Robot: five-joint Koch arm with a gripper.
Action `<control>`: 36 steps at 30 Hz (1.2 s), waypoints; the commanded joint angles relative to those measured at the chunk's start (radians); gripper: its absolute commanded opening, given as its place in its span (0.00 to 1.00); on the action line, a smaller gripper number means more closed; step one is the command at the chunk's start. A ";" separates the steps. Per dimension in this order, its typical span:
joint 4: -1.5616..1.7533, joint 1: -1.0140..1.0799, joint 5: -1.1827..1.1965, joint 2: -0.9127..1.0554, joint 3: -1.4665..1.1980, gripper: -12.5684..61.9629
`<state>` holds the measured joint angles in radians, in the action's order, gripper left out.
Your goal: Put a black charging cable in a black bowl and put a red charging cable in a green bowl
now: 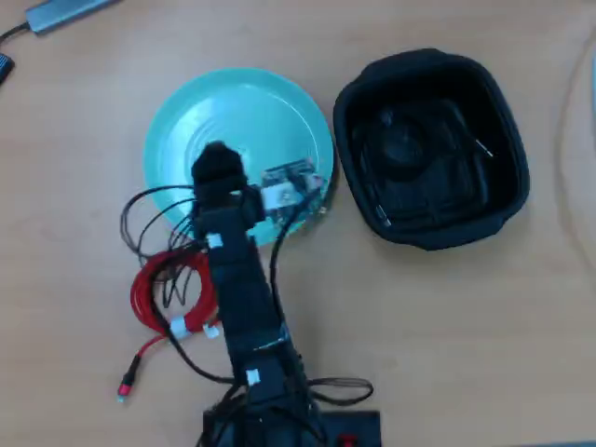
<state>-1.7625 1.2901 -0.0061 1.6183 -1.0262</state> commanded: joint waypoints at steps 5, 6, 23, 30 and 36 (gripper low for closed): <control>-0.041 -0.212 0.232 0.041 -0.265 0.74; -0.034 -0.235 0.268 0.043 -0.328 0.74; 0.011 -0.698 0.420 0.044 -0.477 0.73; 0.110 -0.782 0.416 0.025 -0.419 0.73; 0.284 -0.764 0.360 -0.127 -0.410 0.73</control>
<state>-1.5355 0.5231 0.3912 1.5079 -1.5002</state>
